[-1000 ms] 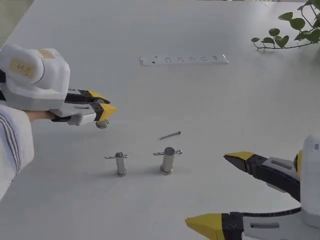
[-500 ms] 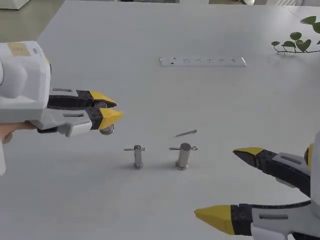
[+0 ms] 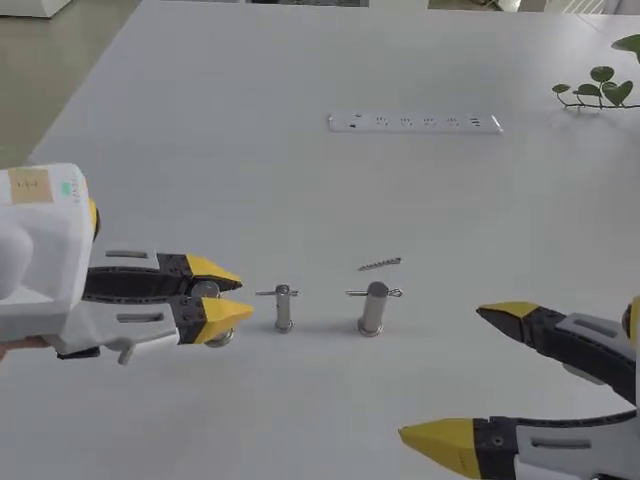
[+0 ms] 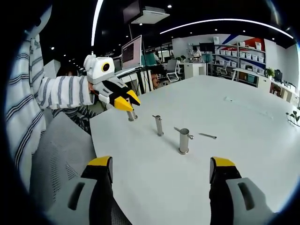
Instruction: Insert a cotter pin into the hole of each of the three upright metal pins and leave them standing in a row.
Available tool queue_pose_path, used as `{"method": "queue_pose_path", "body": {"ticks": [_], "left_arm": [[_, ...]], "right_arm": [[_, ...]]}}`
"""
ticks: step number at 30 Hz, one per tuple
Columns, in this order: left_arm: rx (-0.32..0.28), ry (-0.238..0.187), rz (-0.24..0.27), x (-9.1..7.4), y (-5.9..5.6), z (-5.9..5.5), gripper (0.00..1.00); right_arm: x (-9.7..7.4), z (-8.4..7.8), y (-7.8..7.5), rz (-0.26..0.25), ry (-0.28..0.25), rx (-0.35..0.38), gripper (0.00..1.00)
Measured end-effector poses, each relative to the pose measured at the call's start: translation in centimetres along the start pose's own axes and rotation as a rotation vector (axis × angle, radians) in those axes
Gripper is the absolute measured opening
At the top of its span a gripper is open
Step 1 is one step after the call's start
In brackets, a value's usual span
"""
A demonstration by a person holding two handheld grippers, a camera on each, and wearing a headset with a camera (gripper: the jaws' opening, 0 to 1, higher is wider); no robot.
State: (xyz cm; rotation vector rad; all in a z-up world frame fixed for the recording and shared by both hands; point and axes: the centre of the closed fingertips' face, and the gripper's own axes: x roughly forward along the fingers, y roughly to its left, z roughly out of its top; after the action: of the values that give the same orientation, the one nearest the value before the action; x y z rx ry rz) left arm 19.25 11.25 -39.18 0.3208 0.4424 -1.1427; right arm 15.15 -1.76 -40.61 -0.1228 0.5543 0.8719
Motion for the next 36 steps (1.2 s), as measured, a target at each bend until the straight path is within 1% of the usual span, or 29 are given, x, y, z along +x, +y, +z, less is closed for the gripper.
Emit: {"method": "queue_pose_path", "body": {"ticks": [2, 4, 5, 7, 9, 10, 15, 21, 23, 24, 26, 29, 32, 33, 36], "left_arm": [[-0.002, 0.0, -0.014, 0.5, -0.4, -0.1, 0.1], [-0.001, 0.003, -0.037, 1.5, -1.1, -0.2, 0.1], [0.005, 0.004, -0.04, 1.6, -1.2, -0.2, 0.1], [0.028, 0.01, -0.045, 2.5, -1.5, -0.4, 0.1], [0.023, 0.019, -0.062, 3.3, -1.9, -0.6, 0.1], [0.034, 0.022, -0.074, 3.7, -2.2, -0.8, 0.1], [0.036, 0.035, -0.103, 5.1, -2.8, -1.2, 0.1], [0.046, 0.05, -0.112, 6.1, -2.9, -2.0, 0.1], [0.046, 0.058, -0.115, 6.3, -2.9, -2.3, 0.1], [0.056, 0.058, -0.118, 6.4, -3.0, -2.5, 0.1], [0.054, 0.059, -0.117, 6.6, -3.1, -2.7, 0.1], [0.062, 0.058, -0.124, 6.9, -3.3, -2.9, 0.1], [0.056, 0.061, -0.129, 7.1, -3.5, -3.1, 0.1], [0.051, 0.05, -0.129, 7.1, -3.5, -2.9, 0.1], [0.041, 0.043, -0.133, 7.2, -3.7, -2.8, 0.1]], "right_arm": [[0.0, -0.1, 0.1, 0.002, 0.003, 0.003, 0.83], [0.1, -0.2, 0.1, 0.004, 0.007, 0.003, 0.83], [0.2, -0.2, 0.1, 0.003, 0.008, 0.005, 0.83], [0.2, -0.2, 0.2, 0.006, 0.004, 0.008, 0.83], [0.2, -0.2, 0.3, 0.009, 0.005, 0.011, 0.84], [0.2, -0.3, 0.3, 0.009, 0.008, 0.01, 0.84], [0.0, -0.6, 0.1, 0.007, 0.021, 0.011, 0.83], [-0.2, -0.9, 0.1, 0.003, 0.031, 0.019, 0.84], [-0.1, -1.0, 0.2, 0.004, 0.03, 0.021, 0.83], [-0.1, -0.9, 0.2, 0.004, 0.029, 0.023, 0.83], [-0.1, -0.8, 0.3, 0.006, 0.025, 0.025, 0.83], [-0.1, -0.8, 0.4, 0.01, 0.027, 0.022, 0.83], [0.0, -1.0, 0.5, 0.014, 0.034, 0.019, 0.83], [0.0, -1.0, 0.5, 0.014, 0.035, 0.017, 0.83], [-0.1, -1.0, 0.4, 0.013, 0.032, 0.019, 0.83]]}}
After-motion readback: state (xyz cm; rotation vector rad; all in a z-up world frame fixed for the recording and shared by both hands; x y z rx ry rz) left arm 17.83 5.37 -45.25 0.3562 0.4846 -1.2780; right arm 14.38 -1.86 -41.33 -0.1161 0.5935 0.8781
